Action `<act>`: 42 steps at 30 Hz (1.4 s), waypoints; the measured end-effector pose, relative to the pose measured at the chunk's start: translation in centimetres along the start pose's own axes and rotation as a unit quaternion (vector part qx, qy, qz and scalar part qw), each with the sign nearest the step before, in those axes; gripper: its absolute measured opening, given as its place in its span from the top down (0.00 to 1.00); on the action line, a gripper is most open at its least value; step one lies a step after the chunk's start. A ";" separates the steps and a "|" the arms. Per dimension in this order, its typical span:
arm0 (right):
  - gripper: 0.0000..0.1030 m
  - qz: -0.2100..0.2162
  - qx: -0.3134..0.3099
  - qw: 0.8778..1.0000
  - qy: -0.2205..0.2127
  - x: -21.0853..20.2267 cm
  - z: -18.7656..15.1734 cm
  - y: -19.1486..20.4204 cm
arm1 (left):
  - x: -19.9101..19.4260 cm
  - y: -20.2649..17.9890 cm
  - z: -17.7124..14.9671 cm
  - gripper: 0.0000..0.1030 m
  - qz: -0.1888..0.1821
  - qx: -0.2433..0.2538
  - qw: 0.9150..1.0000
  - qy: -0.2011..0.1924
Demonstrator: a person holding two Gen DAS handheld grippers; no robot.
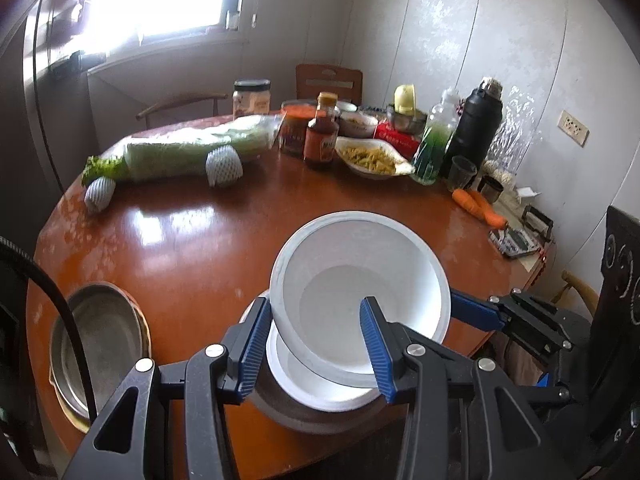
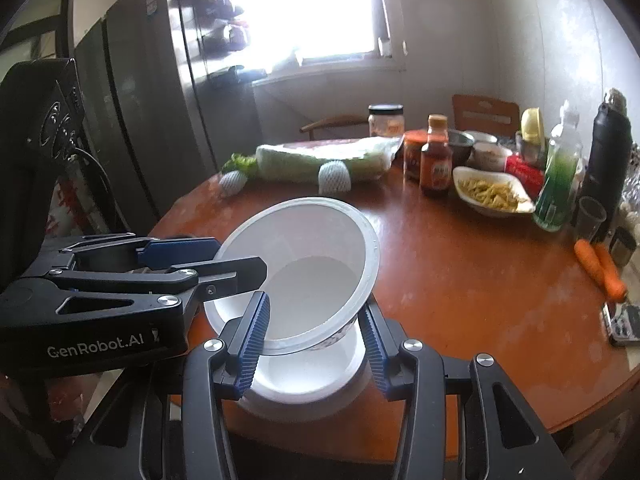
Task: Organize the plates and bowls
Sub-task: 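Carry the red-printed cup over the steel bowl and lower it into the white cup, then open both tools and withdraw them from the stacked cups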
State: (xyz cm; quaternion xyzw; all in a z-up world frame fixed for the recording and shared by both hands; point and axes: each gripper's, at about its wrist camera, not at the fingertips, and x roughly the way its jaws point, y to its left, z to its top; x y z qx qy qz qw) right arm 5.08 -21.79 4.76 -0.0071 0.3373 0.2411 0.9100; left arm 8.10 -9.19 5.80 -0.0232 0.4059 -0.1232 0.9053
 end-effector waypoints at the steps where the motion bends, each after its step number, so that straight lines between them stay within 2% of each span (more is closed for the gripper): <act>1: 0.54 0.001 0.000 1.000 0.002 0.1 -0.2 0.1 | 0.2 0.0 -0.3 0.55 0.001 -0.002 1.000 0.003; 17: 0.53 0.023 0.002 0.999 0.042 1.9 -2.7 0.2 | 1.9 0.6 -2.7 0.55 0.014 -0.014 0.999 0.033; 31: 0.53 0.001 -0.013 0.998 0.055 2.9 -3.2 0.6 | 3.1 0.4 -3.0 0.55 0.021 -0.007 0.999 0.048; 42: 0.52 0.005 -0.007 0.998 0.059 3.2 -3.3 0.2 | 3.5 0.7 -3.0 0.55 0.020 -0.010 0.998 0.051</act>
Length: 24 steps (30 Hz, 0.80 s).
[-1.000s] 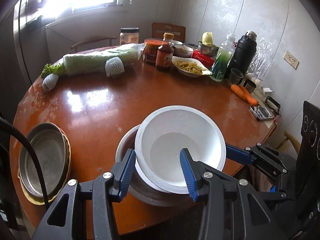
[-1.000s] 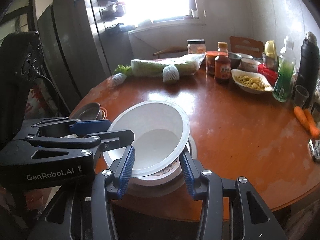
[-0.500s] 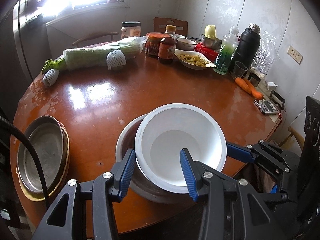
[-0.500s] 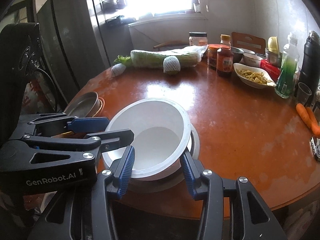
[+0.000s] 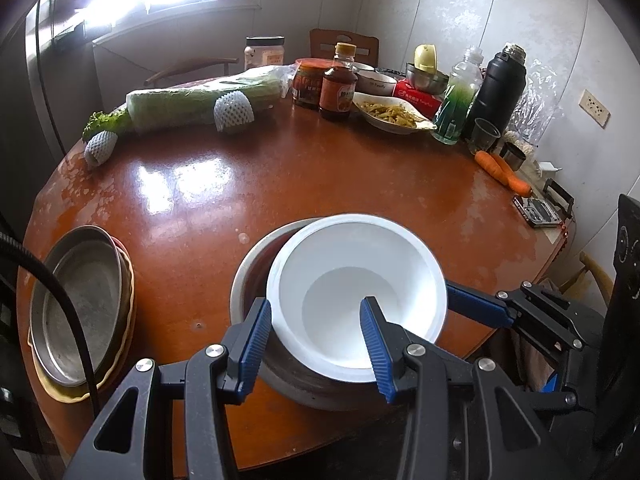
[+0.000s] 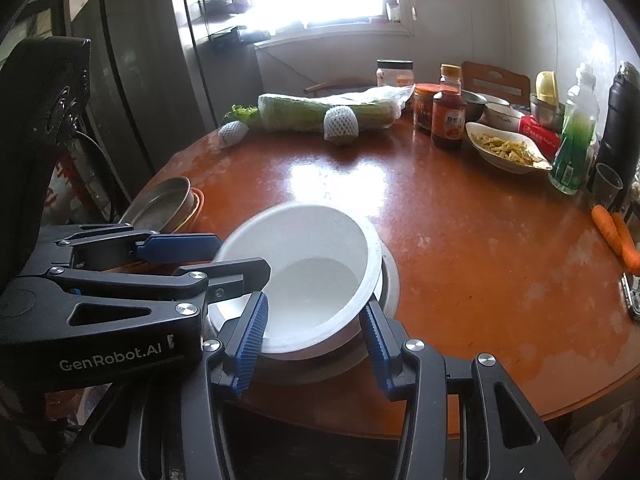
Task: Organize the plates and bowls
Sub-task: 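Open both tools and withdraw them from the stacked cups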
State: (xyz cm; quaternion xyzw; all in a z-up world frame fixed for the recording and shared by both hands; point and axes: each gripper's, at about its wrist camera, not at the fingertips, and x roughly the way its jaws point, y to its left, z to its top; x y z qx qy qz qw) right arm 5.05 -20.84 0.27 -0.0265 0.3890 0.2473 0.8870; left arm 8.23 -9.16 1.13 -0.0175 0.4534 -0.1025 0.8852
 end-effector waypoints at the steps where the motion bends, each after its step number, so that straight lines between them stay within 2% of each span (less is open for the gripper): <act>1: 0.52 0.000 0.000 1.000 0.000 0.0 0.0 0.0 | 0.0 0.0 0.0 0.55 0.000 0.000 1.000 0.000; 20: 0.46 -0.018 0.005 1.000 -0.018 -1.4 0.3 -0.4 | -2.1 0.2 0.0 0.55 -0.011 -0.005 1.000 -0.028; 22: 0.41 -0.021 0.008 0.999 -0.023 -1.9 0.3 -0.5 | -2.6 0.2 0.0 0.55 -0.009 -0.006 0.999 -0.034; 24: 0.40 -0.022 0.010 0.999 -0.030 -2.3 0.5 -0.5 | -2.9 0.2 0.0 0.55 -0.009 -0.006 0.999 -0.038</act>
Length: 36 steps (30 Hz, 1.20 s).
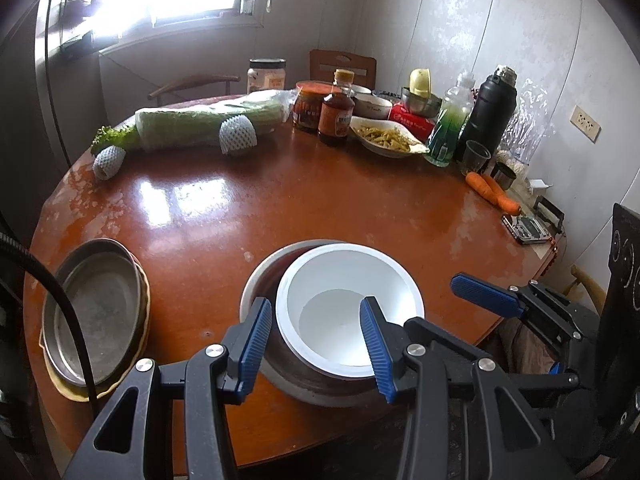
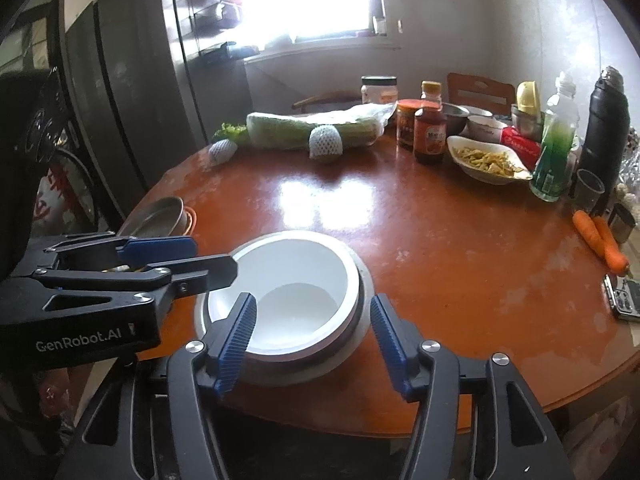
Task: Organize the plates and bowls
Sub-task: 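Open both tools and withdraw them from the stacked cups, then move both tools to the steel bowl rim and grasp it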
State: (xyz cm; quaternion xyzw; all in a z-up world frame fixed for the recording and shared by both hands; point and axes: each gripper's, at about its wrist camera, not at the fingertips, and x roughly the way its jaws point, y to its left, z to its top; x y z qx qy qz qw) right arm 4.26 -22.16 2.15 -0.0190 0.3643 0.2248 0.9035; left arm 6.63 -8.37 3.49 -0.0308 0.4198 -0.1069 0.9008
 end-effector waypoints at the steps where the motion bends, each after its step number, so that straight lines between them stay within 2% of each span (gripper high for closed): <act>1: 0.40 -0.001 0.000 1.000 -0.002 -0.2 0.0 0.0 | -0.3 0.0 0.0 0.55 0.001 -0.001 1.000 -0.003; 8: 0.37 -0.010 0.004 1.000 -0.015 -1.4 0.4 -0.2 | -1.3 0.5 0.1 0.55 0.008 -0.007 1.000 -0.015; 18: 0.33 -0.020 0.015 0.999 -0.023 -2.0 0.7 -0.7 | -1.5 1.9 0.0 0.47 0.022 -0.027 0.999 -0.015; 25: 0.33 -0.021 0.028 0.999 -0.009 -0.7 0.3 -1.5 | 0.4 1.9 -0.1 0.43 0.019 -0.027 0.999 0.001; 32: 0.30 -0.012 0.041 0.999 0.004 1.0 0.1 -1.8 | 2.4 2.4 0.1 0.34 0.012 -0.042 0.999 0.007; 36: 0.29 -0.007 0.049 0.999 0.018 2.5 0.0 -2.0 | 3.5 2.6 0.0 0.33 0.023 -0.043 0.999 0.014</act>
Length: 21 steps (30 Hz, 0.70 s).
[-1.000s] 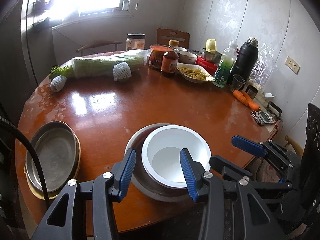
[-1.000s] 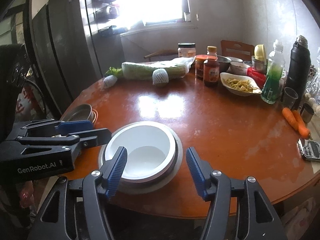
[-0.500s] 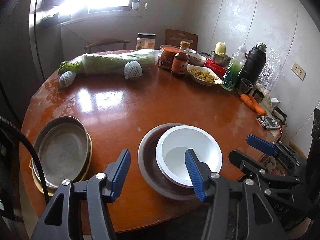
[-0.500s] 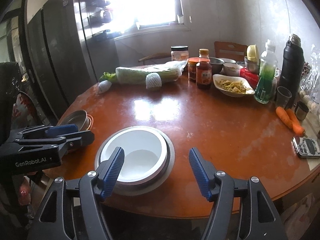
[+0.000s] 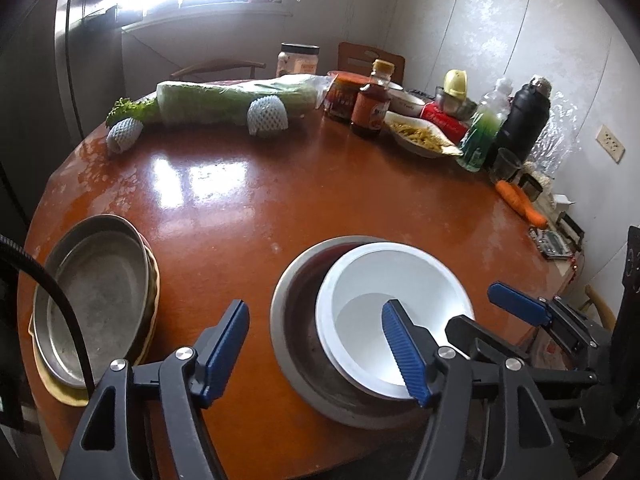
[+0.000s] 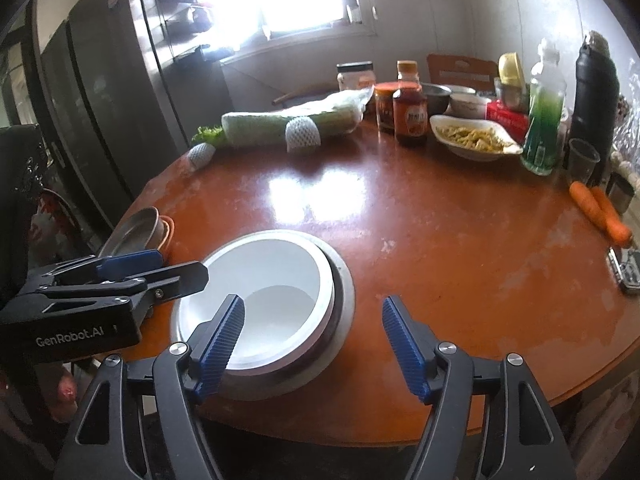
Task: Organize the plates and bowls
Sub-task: 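Move both tools to the steel bowl rim and grasp it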
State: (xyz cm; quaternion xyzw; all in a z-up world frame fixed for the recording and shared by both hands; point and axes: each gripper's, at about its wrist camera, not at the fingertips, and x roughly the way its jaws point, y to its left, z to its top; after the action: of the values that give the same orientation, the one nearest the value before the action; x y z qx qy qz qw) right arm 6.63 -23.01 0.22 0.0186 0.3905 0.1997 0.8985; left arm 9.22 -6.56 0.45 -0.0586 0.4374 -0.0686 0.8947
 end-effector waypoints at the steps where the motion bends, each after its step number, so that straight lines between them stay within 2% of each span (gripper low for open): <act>1: 0.29 0.000 0.002 1.000 0.001 0.2 0.0 -0.1 | 0.3 0.1 0.0 0.32 0.001 0.000 1.000 0.002; 21: 0.29 0.023 0.029 0.999 0.034 3.3 -0.4 -1.1 | 3.8 0.8 0.0 0.30 0.004 -0.007 1.000 0.029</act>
State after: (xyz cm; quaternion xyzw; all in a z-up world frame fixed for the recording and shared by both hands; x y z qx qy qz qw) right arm 8.73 -22.83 -2.52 0.0470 0.4257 0.2090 0.8791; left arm 11.56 -6.44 -2.60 -0.0609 0.4636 -0.0639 0.8817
